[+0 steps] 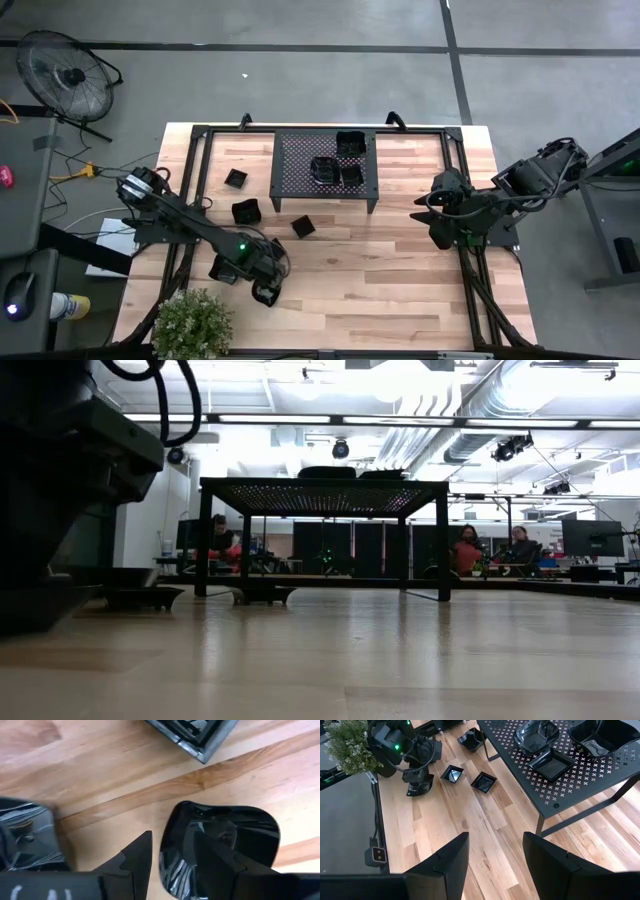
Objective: Pick & Place Mini shaped plates
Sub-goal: Stack the black leaf-shaped plate on top of the other black leaf-shaped plates on the shelf
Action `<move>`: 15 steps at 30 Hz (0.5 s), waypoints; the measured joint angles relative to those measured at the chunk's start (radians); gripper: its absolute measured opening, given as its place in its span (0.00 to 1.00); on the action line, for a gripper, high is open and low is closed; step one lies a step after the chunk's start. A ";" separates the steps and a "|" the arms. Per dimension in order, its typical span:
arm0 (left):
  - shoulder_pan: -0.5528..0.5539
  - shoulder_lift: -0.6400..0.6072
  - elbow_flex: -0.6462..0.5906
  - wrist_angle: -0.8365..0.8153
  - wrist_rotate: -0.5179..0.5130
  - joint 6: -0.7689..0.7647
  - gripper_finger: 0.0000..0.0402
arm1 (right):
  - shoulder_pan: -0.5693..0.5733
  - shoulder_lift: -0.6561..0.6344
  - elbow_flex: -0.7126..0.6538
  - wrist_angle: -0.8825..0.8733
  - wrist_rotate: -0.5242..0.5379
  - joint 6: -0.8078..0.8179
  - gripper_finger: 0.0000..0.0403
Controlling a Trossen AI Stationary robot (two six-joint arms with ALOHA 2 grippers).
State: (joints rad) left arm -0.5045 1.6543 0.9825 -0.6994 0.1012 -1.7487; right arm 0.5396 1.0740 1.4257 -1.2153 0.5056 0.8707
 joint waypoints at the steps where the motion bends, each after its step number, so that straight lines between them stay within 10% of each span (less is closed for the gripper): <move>1: 0.000 0.007 0.000 0.014 0.003 0.010 0.35 | 0.000 0.000 0.000 0.000 0.000 0.000 0.45; 15: 0.000 0.025 0.000 0.031 0.024 0.012 0.30 | 0.000 0.000 0.000 0.000 -0.001 -0.007 0.45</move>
State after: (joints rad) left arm -0.5045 1.6791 0.9827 -0.6687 0.1253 -1.7364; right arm 0.5396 1.0737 1.4258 -1.2152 0.5045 0.8637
